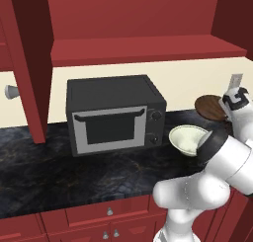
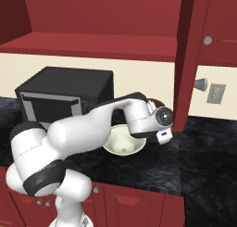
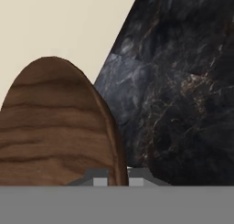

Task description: Pick up the bowls on the counter and stack them on top of one another in the open cabinet. Place the smaller bowl on top of the larger bowl.

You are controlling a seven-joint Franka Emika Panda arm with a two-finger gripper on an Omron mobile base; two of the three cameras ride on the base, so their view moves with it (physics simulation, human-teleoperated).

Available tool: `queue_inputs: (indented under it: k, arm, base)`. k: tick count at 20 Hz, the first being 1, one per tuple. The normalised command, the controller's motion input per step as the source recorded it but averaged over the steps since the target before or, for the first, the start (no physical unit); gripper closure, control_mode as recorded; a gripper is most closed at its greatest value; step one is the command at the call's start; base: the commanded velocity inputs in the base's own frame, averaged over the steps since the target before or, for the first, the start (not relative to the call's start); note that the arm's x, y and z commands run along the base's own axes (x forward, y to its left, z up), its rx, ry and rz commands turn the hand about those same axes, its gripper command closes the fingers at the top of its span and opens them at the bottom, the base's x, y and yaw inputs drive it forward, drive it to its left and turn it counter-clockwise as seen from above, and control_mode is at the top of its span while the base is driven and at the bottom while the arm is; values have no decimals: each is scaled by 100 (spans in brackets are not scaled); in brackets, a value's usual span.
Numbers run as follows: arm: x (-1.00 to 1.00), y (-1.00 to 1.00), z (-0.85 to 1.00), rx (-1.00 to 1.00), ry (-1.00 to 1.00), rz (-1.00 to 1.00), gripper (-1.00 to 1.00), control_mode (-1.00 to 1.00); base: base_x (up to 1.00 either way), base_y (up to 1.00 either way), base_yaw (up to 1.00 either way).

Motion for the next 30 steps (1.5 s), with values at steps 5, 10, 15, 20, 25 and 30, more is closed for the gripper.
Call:
queue_inputs:
  k: [5, 10, 15, 20, 25, 30]
  arm:
    - [-41, 21, 36, -4, 0, 0, 100, -100]
    - [-39, 19, 21, -4, 0, 0, 100, -100]
    - [-25, 32, 0, -7, 10, 0, 100, -100]
    - [-19, 24, 0, -6, 12, 0, 100, -100]
    - [-25, 17, 0, -2, 10, 0, 100, -100]
    - [-32, 13, 0, 0, 7, 0, 100, -100]
  base:
    - [0, 0, 0]
    - [0, 0, 0]
    - [0, 0, 0]
    - [0, 0, 0]
    - [0, 0, 0]
    - [0, 0, 0]
